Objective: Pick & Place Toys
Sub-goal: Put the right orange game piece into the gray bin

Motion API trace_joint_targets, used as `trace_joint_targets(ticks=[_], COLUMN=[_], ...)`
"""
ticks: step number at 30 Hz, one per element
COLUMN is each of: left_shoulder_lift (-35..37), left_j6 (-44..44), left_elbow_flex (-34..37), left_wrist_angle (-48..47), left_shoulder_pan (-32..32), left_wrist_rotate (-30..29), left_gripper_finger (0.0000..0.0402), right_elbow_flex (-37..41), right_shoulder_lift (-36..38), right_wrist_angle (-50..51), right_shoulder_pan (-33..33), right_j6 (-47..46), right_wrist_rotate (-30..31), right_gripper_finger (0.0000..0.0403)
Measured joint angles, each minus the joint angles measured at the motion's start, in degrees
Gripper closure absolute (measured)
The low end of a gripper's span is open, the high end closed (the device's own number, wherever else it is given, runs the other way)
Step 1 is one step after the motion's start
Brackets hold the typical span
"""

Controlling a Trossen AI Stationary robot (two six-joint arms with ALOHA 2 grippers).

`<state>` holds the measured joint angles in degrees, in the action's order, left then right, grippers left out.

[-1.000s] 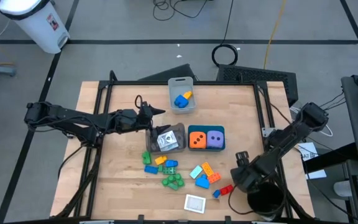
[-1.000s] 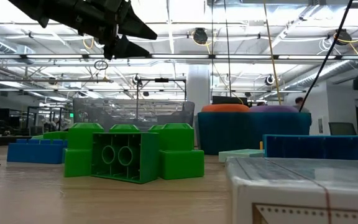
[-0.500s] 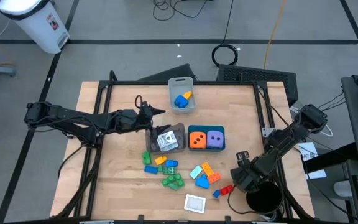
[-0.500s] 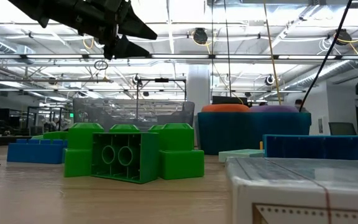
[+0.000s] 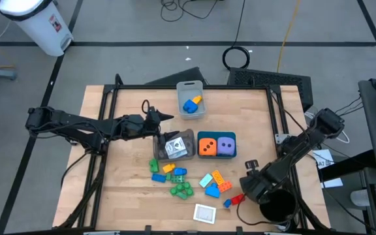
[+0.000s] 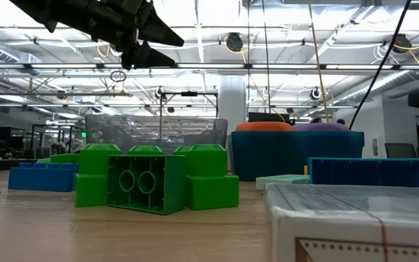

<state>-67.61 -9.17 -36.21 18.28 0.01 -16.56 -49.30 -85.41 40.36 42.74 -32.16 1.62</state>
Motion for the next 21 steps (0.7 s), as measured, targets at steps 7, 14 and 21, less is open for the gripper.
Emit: trace_joint_targets(ticks=[7,14,21], left_shoulder_lift=[0.00,0.00,0.00], left_j6=[0.00,0.00,-0.01], left_elbow_flex=[0.00,0.00,0.01], left_wrist_angle=[0.00,-0.02,0.00], left_shoulder_pan=[0.00,0.00,0.00], left_wrist_rotate=[0.00,0.00,0.00], left_gripper_finger=[0.0037,0.0036,0.0036], right_elbow_flex=[0.00,0.02,0.02], right_shoulder_lift=[3.82,10.70,17.87], right_wrist_angle=[-7.00,-13.43,-24.77], right_shoulder_pan=[-0.33,-0.33,0.04], right_j6=[0.25,0.30,5.40], right_wrist_rotate=[5.98,10.46,14.45], right_gripper_finger=[0.0273,0.0273,0.0273])
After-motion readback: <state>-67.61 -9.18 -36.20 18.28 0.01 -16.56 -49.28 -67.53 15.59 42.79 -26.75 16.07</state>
